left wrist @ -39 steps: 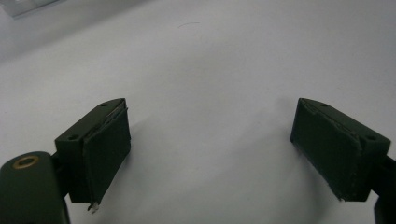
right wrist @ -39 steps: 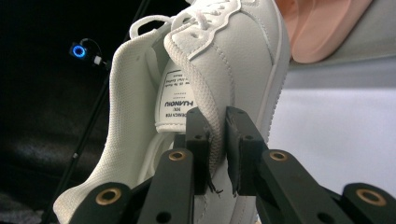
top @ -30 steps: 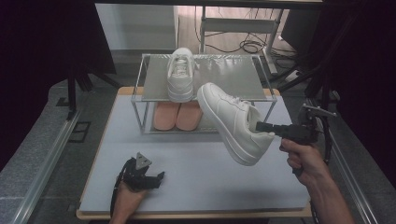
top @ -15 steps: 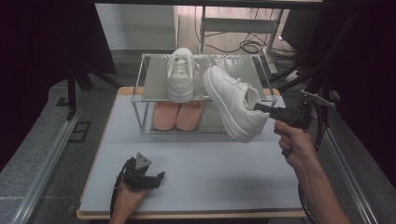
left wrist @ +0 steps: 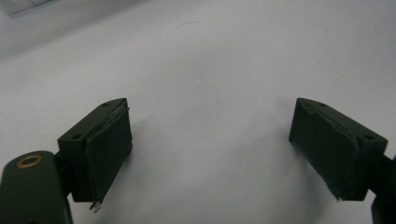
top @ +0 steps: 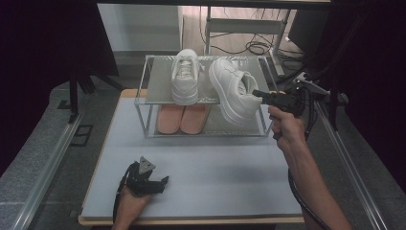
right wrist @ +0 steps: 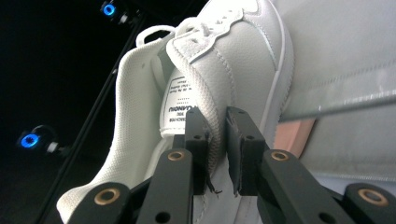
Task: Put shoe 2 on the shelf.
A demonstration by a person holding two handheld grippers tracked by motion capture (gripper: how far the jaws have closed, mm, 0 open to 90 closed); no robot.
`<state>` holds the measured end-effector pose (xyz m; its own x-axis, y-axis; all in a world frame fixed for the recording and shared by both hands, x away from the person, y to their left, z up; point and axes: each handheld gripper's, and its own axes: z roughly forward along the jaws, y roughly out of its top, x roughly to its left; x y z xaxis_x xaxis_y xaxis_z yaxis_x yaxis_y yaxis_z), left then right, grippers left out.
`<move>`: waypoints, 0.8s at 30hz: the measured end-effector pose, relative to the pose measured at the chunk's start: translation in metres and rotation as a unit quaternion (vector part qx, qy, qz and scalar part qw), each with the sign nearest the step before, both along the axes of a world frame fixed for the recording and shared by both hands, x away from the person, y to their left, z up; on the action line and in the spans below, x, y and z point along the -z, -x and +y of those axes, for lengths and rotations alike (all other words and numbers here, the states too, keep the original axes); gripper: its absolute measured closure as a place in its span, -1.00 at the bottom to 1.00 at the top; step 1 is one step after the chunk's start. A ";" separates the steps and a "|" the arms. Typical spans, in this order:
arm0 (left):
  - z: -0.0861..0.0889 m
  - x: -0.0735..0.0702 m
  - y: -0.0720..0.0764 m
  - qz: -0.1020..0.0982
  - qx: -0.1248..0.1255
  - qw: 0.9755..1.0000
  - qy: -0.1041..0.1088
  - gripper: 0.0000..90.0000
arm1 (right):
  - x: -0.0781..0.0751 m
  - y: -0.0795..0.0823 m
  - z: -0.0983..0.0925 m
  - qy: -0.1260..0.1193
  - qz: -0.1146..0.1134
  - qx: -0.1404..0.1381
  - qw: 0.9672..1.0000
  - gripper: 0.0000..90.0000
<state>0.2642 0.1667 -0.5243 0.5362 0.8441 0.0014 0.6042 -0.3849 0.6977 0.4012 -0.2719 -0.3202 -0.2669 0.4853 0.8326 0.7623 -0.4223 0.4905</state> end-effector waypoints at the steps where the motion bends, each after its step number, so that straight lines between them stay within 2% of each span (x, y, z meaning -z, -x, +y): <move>1: 0.000 0.000 0.000 0.000 0.000 1.000 0.000 -0.70 | 0.000 -0.003 0.002 0.005 0.001 0.005 1.000 0.76; 2: 0.000 0.000 0.000 0.000 0.000 1.000 0.000 -0.70 | 0.000 -0.005 0.004 0.002 0.000 0.009 1.000 0.76; 11: 0.000 0.000 0.000 -0.001 0.000 1.000 0.000 -0.70 | -0.005 -0.026 0.028 0.032 -0.010 0.032 0.999 0.71; 18: 0.000 0.000 0.001 -0.003 0.001 1.000 -0.001 -0.69 | -0.008 -0.028 0.043 0.058 -0.045 0.009 0.997 0.52; 22: 0.000 0.000 0.001 -0.003 0.002 1.000 -0.001 -0.69 | -0.008 -0.027 0.042 0.058 -0.064 0.006 0.996 0.32; 24: 0.000 0.000 0.001 -0.003 0.002 1.000 -0.001 -0.69 | -0.009 -0.027 0.039 0.056 -0.072 -0.006 0.996 0.20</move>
